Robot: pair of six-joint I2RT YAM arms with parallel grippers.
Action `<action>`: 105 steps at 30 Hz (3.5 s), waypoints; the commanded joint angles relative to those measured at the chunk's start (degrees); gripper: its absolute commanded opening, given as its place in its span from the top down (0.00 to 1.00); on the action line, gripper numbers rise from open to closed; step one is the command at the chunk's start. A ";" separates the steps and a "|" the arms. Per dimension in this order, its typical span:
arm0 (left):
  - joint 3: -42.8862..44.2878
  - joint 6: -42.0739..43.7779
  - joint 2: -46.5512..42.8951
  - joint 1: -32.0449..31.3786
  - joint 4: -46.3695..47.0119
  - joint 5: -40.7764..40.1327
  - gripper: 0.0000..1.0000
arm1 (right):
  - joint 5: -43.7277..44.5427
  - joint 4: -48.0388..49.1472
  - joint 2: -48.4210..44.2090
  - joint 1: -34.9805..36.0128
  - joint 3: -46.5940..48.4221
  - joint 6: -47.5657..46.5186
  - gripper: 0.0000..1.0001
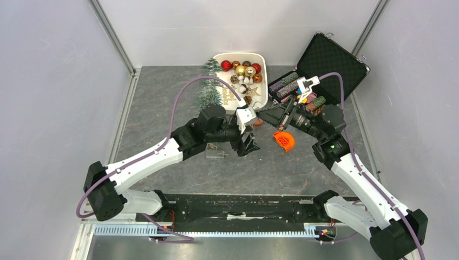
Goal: Decorate the small christmas tree
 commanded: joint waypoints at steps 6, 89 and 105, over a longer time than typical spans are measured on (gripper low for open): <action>-0.72 -3.65 4.49 -0.41 12.56 -4.60 0.36 | -1.72 6.20 1.77 0.29 0.01 2.38 1.00; -9.11 26.68 -21.22 30.51 -44.64 -9.01 0.63 | 28.48 13.09 37.50 34.75 -7.50 -81.76 0.59; -10.43 26.17 -19.12 32.99 -43.57 -6.72 0.64 | 28.17 13.26 45.07 33.96 -1.05 -82.12 0.67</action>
